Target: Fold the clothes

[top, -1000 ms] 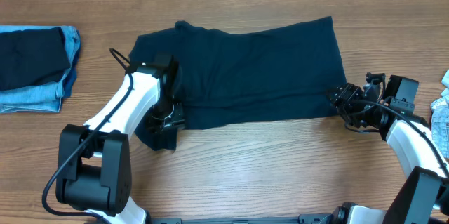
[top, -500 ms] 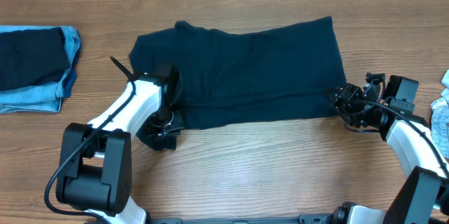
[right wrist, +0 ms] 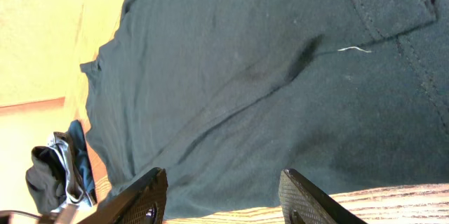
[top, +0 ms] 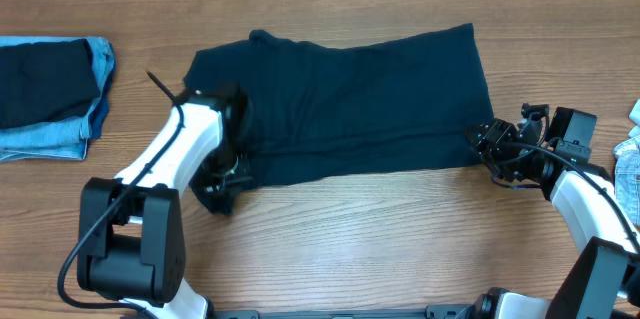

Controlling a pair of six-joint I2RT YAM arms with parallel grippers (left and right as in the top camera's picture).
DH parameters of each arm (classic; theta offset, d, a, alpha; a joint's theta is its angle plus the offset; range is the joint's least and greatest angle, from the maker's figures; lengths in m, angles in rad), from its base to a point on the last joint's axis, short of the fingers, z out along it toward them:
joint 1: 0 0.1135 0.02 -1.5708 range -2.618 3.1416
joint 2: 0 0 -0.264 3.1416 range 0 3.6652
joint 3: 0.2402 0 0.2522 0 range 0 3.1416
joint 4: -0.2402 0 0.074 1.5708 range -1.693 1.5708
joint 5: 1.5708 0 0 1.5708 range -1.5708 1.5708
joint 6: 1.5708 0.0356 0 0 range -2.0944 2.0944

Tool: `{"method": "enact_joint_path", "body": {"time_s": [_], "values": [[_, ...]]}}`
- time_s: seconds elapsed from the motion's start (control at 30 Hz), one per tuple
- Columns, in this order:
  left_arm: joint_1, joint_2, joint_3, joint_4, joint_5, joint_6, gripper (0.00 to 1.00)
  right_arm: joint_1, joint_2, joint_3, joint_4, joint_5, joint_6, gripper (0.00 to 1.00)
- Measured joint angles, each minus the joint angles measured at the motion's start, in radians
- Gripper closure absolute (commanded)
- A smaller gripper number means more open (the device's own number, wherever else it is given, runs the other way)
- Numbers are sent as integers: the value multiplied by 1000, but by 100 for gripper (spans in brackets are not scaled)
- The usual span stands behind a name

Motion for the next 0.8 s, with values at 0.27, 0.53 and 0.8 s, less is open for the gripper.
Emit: {"method": "enact_joint_path", "body": {"time_s": [0.27,0.53,0.8], "values": [[27,0,90,69,-61,80,79,0,0,0,2,0,0,46],[42,0,91,198,-108,163,70,0,0,0,2,0,0,46],[87,0,91,228,-114,209,57,0,0,0,2,0,0,46]]}}
